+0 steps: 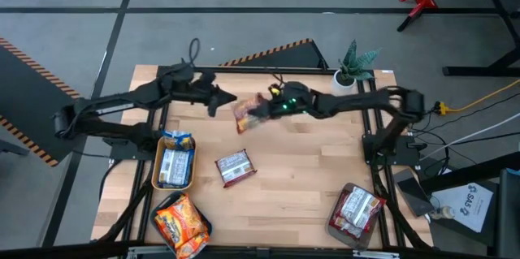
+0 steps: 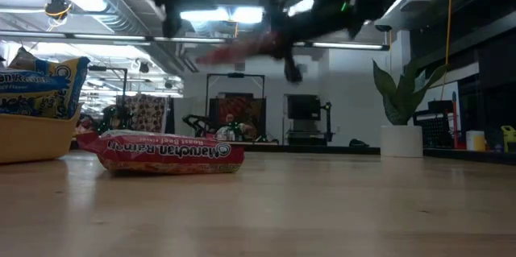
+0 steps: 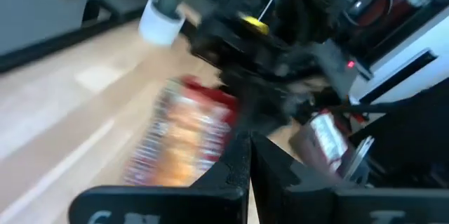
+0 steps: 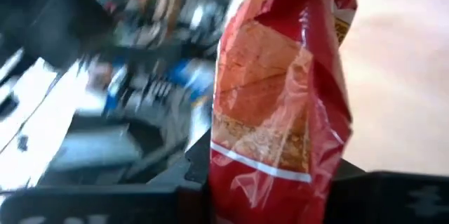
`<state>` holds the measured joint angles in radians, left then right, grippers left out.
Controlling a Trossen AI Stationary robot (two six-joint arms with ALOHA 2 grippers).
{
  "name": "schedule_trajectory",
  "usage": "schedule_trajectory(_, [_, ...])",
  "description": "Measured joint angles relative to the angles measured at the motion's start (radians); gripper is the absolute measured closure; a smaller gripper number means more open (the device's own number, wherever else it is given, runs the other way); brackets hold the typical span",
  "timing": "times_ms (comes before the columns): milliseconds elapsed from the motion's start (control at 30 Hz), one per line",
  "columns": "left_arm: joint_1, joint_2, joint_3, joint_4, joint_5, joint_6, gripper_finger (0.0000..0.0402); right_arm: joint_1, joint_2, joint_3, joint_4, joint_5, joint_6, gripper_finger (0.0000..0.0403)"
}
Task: Sort Maruchan noodles
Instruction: Put the red noodle pack into the black bin
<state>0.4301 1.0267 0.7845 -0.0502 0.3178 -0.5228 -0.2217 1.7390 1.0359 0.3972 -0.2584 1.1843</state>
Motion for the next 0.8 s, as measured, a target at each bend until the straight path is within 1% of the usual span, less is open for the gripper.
schedule_trajectory(100, [-0.022,-0.061,0.000,0.001,-0.039,0.003,0.0401,0.067,-0.117,0.001,-0.123,-0.056,-0.030,0.0304])
schedule_trajectory(167, [-0.038,-0.092,0.000,-0.001,-0.065,0.010,0.0401,0.119,-0.204,0.001,-0.271,-0.077,-0.031,0.0304])
schedule_trajectory(200, [-0.045,-0.103,0.000,0.000,-0.078,0.010,0.0401,0.151,-0.252,0.001,-0.352,-0.070,-0.031,0.0305])
schedule_trajectory(267, [-0.056,-0.118,0.001,-0.001,-0.097,0.014,0.0401,0.220,-0.351,0.001,-0.503,-0.012,-0.010,0.0306])
schedule_trajectory(367, [-0.066,-0.125,0.000,-0.003,-0.098,0.042,0.0401,0.337,-0.506,0.001,-0.712,0.105,0.053,0.0304])
schedule_trajectory(433, [-0.067,-0.125,0.000,-0.004,-0.098,0.039,0.0401,0.432,-0.609,0.001,-0.832,0.197,0.125,0.0304])
schedule_trajectory(533, [-0.067,-0.125,0.000,-0.004,-0.098,0.036,0.0401,0.597,-0.739,0.001,-0.995,0.365,0.261,0.0305])
schedule_trajectory(600, [-0.067,-0.125,0.000,-0.006,-0.099,0.036,0.0401,0.717,-0.796,0.001,-1.121,0.462,0.382,0.0305])
schedule_trajectory(633, [-0.067,-0.125,0.000,-0.006,-0.099,0.036,0.0401,0.775,-0.816,0.001,-1.184,0.489,0.449,0.0305])
schedule_trajectory(700, [-0.067,-0.125,0.000,-0.006,-0.099,0.038,0.0402,0.884,-0.834,0.001,-1.304,0.499,0.587,0.0305])
schedule_trajectory(800, [-0.067,-0.125,0.001,-0.009,-0.099,0.064,0.0401,1.015,-0.830,0.001,-1.423,0.445,0.733,0.0305])
